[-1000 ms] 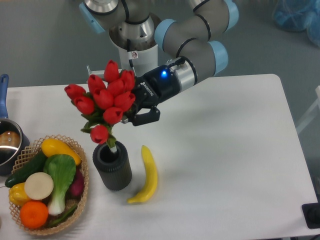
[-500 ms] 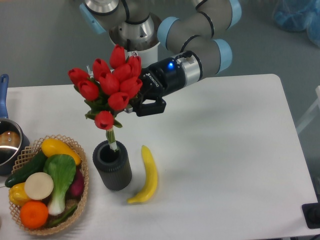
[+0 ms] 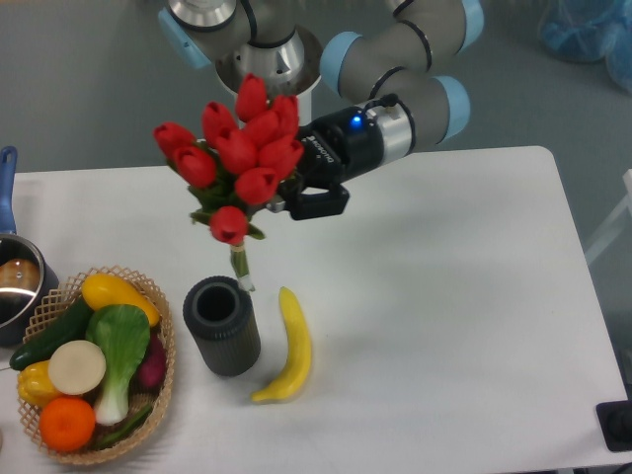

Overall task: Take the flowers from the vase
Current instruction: 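Raise the tulip bunch higher, moving it away from the vase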

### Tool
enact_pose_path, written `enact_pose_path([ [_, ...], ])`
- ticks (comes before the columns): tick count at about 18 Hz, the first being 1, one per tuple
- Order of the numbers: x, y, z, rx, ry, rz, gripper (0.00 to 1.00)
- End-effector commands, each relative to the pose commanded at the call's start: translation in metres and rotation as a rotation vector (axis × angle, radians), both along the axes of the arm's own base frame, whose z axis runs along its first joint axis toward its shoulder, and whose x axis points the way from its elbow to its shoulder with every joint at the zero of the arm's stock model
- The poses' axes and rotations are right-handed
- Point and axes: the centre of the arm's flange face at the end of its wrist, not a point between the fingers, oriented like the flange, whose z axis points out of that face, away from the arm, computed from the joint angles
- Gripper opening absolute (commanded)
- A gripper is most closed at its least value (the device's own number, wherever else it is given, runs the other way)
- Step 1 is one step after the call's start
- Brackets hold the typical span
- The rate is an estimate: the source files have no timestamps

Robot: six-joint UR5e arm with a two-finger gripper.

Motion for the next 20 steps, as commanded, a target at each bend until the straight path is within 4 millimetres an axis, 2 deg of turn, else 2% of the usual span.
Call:
enact_pose_path([
  [4,-0.004,-0.002,0.001,-0.005,0.007,0.007,0.55],
  [11,-0.019,-0.018,-0.003,-0.008,0.002,0.047,0.55],
  [20,-0.021,-0.032,-0.014,-0.012,-0.009,0.077,0.55],
])
